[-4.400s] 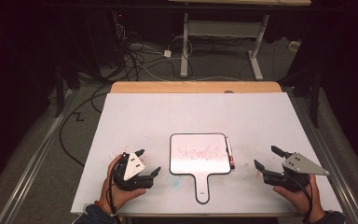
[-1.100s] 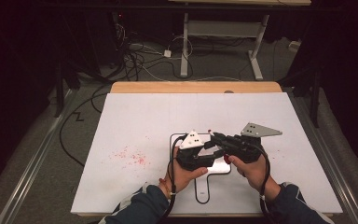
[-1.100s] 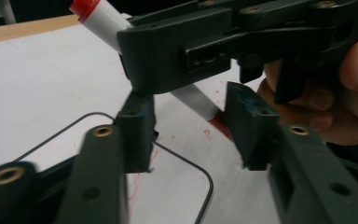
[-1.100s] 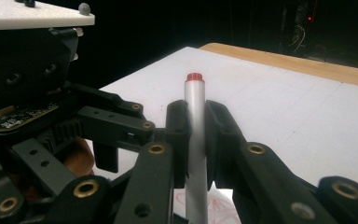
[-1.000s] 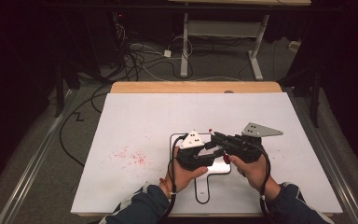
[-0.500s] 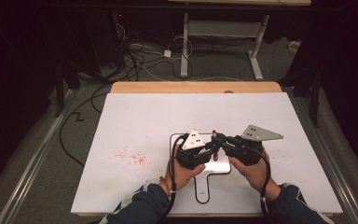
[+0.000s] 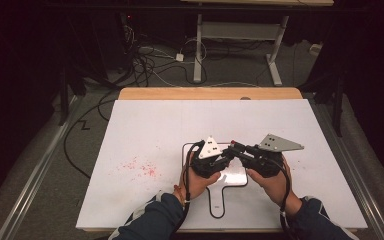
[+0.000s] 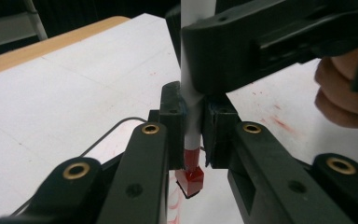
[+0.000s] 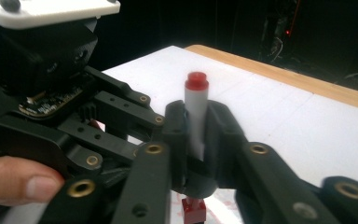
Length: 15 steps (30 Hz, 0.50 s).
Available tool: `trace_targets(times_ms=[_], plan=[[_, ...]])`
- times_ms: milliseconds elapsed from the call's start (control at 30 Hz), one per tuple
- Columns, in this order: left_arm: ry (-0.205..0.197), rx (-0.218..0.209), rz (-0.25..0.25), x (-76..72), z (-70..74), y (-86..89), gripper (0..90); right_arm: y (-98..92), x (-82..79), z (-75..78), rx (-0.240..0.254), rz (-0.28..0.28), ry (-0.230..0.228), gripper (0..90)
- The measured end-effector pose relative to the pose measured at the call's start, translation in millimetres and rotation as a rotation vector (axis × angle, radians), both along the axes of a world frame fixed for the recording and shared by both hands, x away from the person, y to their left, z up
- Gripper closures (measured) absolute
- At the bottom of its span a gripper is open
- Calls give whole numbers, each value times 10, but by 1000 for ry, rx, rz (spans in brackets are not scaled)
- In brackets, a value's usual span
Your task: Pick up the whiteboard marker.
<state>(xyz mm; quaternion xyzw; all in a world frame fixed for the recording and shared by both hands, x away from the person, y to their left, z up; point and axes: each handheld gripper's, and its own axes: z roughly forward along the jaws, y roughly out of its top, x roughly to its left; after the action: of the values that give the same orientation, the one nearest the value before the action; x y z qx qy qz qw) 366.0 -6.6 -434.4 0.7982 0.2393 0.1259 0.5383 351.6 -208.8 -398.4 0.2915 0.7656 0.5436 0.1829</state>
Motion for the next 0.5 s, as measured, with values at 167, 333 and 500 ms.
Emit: trace_targets(times_ms=[167,333,500], plan=[[16,5,15,36,-73,-75,782,-196,-86,47,-8,-22,-24,528],[18,18,12,37,-127,-170,782,-521,-168,58,-26,-62,-42,428],[11,34,2,48,-171,-278,782,-877,-268,-59,-134,-148,-84,363]])
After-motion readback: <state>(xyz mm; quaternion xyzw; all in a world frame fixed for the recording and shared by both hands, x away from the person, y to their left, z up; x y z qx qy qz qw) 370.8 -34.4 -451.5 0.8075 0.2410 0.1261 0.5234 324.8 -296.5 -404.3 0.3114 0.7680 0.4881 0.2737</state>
